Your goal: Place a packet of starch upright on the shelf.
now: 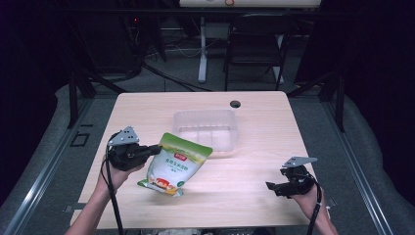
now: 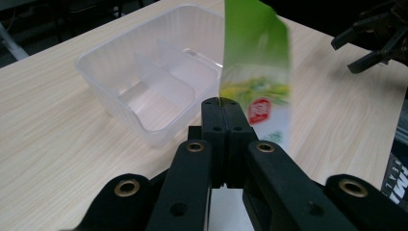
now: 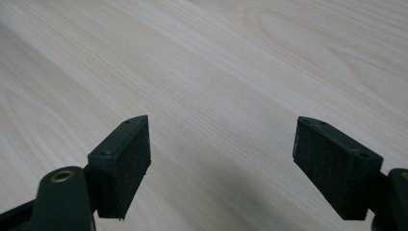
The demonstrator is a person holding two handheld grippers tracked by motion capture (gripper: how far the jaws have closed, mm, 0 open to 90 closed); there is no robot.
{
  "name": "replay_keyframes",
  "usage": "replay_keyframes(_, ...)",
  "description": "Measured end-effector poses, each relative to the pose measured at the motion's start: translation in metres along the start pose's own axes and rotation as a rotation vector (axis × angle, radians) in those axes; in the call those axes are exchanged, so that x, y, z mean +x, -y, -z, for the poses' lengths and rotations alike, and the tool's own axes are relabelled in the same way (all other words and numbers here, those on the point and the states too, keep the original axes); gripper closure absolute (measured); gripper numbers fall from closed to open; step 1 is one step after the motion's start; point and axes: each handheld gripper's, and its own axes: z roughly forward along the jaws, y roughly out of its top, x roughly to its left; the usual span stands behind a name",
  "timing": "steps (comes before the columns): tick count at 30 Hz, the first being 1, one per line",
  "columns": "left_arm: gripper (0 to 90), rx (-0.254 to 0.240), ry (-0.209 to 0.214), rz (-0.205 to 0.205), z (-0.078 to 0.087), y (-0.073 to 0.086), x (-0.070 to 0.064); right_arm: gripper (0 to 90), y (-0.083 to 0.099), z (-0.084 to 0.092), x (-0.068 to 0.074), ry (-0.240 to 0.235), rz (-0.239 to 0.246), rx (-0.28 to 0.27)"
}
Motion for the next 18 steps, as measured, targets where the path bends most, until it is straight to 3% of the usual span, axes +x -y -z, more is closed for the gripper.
replay_keyframes(9,90.0,0.012,0.049,-0.04,0.006,-0.012,-0.012,20.2,0.0,-0.001,-0.001,-0.003,0.001,0.012)
replay_keyframes(18,90.0,0.025,0.038,-0.05,0.01,-0.021,-0.014,20.1,0.001,-0.002,-0.001,-0.003,-0.001,0.016)
